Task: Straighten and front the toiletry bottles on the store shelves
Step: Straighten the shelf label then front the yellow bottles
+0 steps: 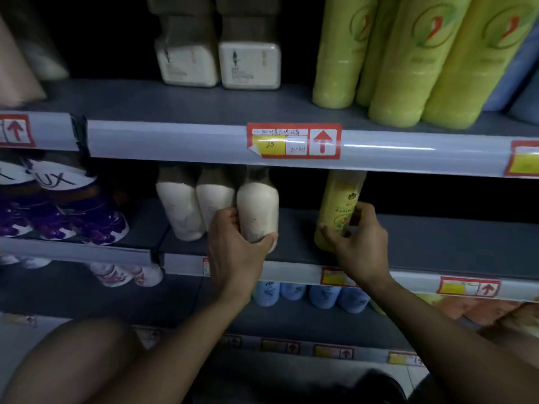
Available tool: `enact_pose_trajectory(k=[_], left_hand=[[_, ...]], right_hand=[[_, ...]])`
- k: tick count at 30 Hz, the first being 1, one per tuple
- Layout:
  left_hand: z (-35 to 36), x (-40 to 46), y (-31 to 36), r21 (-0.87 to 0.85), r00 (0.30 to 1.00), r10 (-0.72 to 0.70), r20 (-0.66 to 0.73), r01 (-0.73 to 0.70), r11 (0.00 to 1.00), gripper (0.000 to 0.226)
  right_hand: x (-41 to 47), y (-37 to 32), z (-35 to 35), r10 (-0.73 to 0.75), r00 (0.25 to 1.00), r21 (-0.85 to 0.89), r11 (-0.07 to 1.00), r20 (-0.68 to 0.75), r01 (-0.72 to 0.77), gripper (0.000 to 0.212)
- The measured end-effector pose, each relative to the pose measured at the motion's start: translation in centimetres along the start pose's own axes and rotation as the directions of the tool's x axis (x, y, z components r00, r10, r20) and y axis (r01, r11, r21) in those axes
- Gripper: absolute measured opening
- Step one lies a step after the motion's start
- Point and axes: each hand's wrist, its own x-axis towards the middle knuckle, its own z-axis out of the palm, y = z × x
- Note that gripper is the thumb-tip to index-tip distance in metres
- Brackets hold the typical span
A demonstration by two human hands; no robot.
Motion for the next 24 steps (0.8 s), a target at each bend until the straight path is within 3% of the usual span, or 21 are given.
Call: enact_pose_trajectory(k=[13,24], left_hand=[[0.6,-0.1,-0.6,0.026,0.995,-0.059,-0.079,0.061,0.998,0.062],[1.8,0.5,-1.0,-0.007,0.998,-0.041,-0.056,0.041,0.999,0.039]], right_hand=[[0.8,0.5,1.7,0.000,0.999,-0.024,1.000,-0.039,-0.001,0.048],[2.9,0.7,2.9,0.075,0.995,-0.064,0.995,-0.071,-0.079,0.057]])
